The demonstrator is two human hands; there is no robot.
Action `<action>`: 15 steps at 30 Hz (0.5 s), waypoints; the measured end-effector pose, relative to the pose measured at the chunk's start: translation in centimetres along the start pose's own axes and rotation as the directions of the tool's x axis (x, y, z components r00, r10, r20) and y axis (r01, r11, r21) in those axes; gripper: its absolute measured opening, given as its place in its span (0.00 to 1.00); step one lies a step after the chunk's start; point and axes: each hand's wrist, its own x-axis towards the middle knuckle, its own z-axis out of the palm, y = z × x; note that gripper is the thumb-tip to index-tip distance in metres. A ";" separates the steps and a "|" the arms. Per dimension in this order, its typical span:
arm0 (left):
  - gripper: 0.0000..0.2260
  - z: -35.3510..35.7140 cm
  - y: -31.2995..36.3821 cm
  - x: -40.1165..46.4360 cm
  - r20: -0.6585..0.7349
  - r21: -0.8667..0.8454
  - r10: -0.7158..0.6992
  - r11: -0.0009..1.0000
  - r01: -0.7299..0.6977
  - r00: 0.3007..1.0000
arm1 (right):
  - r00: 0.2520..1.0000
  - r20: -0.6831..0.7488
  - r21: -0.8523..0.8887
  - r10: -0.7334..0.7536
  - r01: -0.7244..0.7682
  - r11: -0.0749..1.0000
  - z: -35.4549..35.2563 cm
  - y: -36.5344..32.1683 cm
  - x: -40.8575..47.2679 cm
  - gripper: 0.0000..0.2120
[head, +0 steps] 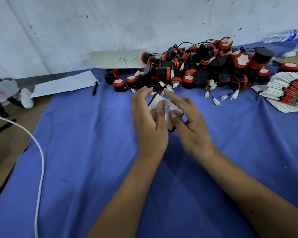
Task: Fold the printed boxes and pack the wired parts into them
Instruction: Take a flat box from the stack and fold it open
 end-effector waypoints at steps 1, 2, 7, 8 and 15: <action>0.17 0.2 0.0 -0.1 0.001 -0.022 -0.059 0.998 0.059 0.998 | 1.000 -0.010 0.028 0.015 -0.015 0.999 0.1 -0.1 0.0 0.22; 0.19 0.5 0.1 -0.1 0.008 -0.081 -0.151 0.985 0.151 0.988 | 1.000 -0.011 0.046 0.025 -0.025 0.999 0.3 -0.1 -0.1 0.22; 0.16 0.7 0.6 0.2 0.197 -0.494 -0.533 0.671 0.553 0.823 | 0.992 0.032 0.072 0.120 -0.122 0.990 0.4 0.0 -0.2 0.25; 0.14 0.7 0.6 0.2 0.235 -0.503 -0.535 0.647 0.573 0.811 | 0.989 0.042 0.113 0.145 -0.149 0.982 0.3 -0.1 -0.2 0.27; 0.09 0.3 0.0 0.3 0.213 -0.386 -0.313 0.843 0.374 0.926 | 0.960 0.252 0.043 0.125 -0.140 0.989 -0.4 0.0 -0.7 0.33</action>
